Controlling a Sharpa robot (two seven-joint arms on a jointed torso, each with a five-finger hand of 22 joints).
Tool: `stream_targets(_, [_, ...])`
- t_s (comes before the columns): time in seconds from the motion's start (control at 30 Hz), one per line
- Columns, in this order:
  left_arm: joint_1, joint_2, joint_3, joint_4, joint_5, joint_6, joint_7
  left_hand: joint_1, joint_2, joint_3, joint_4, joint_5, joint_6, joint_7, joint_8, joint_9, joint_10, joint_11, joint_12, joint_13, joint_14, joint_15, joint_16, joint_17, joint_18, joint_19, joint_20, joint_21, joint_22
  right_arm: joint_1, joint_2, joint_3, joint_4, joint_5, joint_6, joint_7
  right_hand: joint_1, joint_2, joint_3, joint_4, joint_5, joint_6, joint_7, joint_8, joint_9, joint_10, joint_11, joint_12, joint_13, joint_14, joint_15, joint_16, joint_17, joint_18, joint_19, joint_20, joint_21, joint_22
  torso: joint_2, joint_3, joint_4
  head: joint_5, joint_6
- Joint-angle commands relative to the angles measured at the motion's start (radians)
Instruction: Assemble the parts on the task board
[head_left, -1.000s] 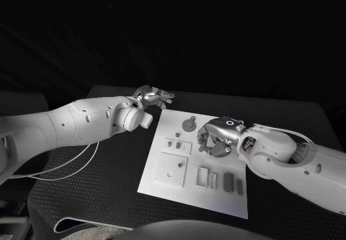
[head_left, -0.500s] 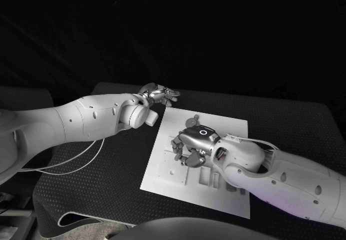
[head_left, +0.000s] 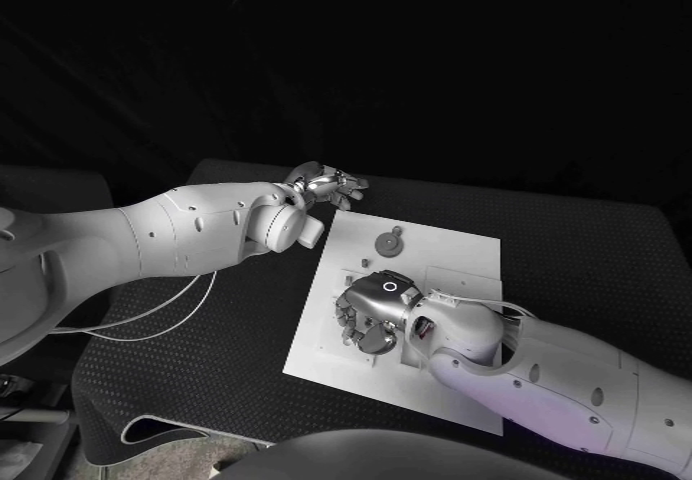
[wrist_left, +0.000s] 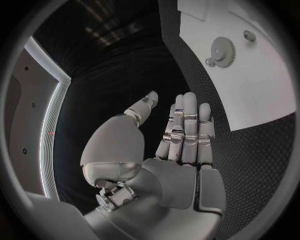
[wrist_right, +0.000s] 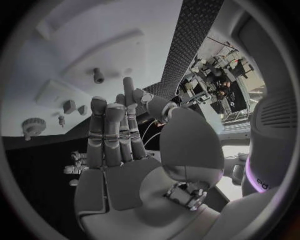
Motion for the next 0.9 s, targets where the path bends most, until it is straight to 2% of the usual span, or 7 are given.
stream_targets(0.03, [0.001,0.003,0.001,0.001,0.002,0.015,0.006,-0.007,-0.001,-0.002,0.004,0.001,-0.009,-0.001,0.005,-0.002,-0.001,0.004,0.000,0.001,0.004,0.001,-0.004,0.002,-0.001,0.000,-0.038,-0.003,0.001,-0.005,0.003,-0.001,-0.004,-0.032,0.001,-0.001,0.000,0.007,0.003,-0.004,0.002,0.005,0.001,0.004,0.001,0.030,-0.013,0.003,0.040,-0.010,-0.015,0.003,-0.002,0.024,0.007,-0.003,0.005,0.022,0.000,0.0012,-0.0007,0.004,-0.003])
stream_targets(0.3, [0.001,0.003,0.001,0.000,0.002,0.015,0.006,-0.007,-0.001,-0.002,0.005,0.001,-0.009,-0.001,0.006,-0.002,-0.001,0.004,0.000,0.001,0.004,0.001,-0.004,0.002,-0.001,0.000,-0.038,-0.004,0.002,-0.009,0.009,-0.005,-0.010,-0.035,0.008,0.000,0.000,0.007,0.004,-0.004,0.002,0.005,0.001,0.004,0.002,0.030,-0.014,0.003,0.042,-0.010,-0.015,0.004,-0.003,0.024,0.007,-0.004,0.006,0.022,0.000,0.0013,-0.0031,0.008,-0.006])
stream_targets(0.9, [0.001,0.004,0.001,-0.001,0.002,0.017,0.005,-0.007,-0.001,-0.002,0.005,0.001,-0.010,-0.001,0.006,-0.003,-0.001,0.004,0.000,0.001,0.004,0.001,-0.005,0.003,-0.001,0.000,-0.038,-0.004,0.002,-0.013,0.012,-0.013,-0.022,-0.052,0.036,-0.003,-0.002,0.006,0.007,-0.007,0.002,0.006,0.000,0.004,0.005,0.031,-0.014,0.003,0.044,-0.010,-0.016,0.007,-0.005,0.024,0.008,-0.005,0.010,0.021,0.000,0.0015,-0.0031,0.010,-0.011])
